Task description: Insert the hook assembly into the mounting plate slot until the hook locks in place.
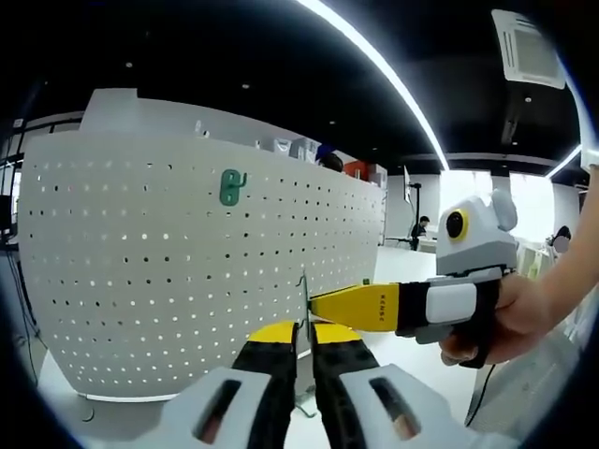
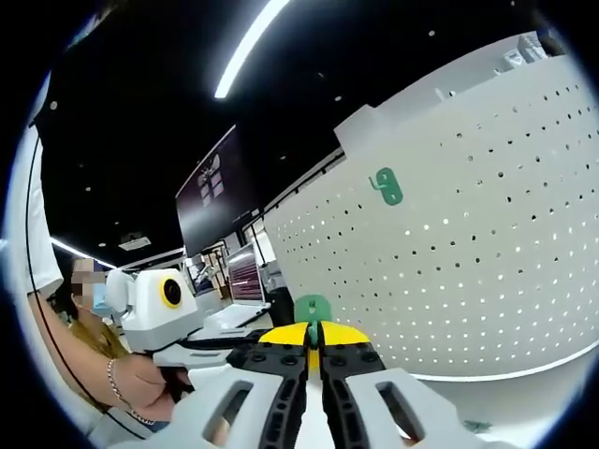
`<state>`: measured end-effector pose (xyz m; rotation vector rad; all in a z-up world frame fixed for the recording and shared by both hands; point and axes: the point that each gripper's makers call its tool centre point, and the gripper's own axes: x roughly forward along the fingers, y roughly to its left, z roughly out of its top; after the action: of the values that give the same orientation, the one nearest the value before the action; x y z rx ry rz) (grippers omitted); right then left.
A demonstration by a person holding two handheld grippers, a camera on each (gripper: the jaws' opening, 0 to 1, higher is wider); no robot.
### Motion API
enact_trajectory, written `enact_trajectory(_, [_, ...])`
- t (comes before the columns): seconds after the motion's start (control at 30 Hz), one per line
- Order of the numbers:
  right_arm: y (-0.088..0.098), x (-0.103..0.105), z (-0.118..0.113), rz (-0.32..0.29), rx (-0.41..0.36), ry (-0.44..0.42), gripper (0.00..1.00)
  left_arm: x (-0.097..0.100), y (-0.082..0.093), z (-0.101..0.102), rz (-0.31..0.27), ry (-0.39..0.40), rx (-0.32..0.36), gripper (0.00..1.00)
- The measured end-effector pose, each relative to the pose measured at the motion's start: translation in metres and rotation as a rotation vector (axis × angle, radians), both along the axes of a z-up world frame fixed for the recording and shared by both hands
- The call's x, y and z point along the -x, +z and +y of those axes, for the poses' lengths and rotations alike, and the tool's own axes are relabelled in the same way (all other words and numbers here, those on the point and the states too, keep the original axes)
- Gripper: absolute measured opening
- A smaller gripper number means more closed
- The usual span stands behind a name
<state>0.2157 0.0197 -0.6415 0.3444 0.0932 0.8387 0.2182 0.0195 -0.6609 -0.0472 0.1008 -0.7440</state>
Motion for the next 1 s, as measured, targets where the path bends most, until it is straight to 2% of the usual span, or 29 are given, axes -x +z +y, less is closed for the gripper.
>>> enact_trajectory(0.2, [0.002, 0.000, 0.000, 0.010, -0.019, 0.008, 0.00, -0.001, -0.001, 0.001, -0.008, 0.005, -0.015, 0.23])
enact_trajectory(0.37, [0.001, 0.001, 0.000, 0.015, -0.016, 0.012, 0.00, -0.001, -0.006, -0.002, 0.008, 0.001, -0.030, 0.45])
enact_trajectory(0.4, [0.001, 0.001, 0.001, 0.014, -0.015, 0.014, 0.00, -0.001, -0.008, -0.003, 0.027, -0.004, -0.031, 0.49])
enact_trajectory(0.6, [0.001, 0.002, 0.001, 0.017, -0.015, 0.016, 0.00, -0.001, -0.009, -0.006, 0.011, -0.011, -0.052, 0.65])
enact_trajectory(0.73, [0.000, 0.002, 0.000, 0.019, -0.016, 0.016, 0.00, 0.000, -0.013, -0.008, 0.026, -0.021, -0.056, 0.69])
enact_trajectory(1.0, [0.002, 0.001, 0.000, 0.013, -0.003, 0.013, 0.01, 0.001, -0.013, -0.009, 0.026, -0.028, -0.064, 0.68])
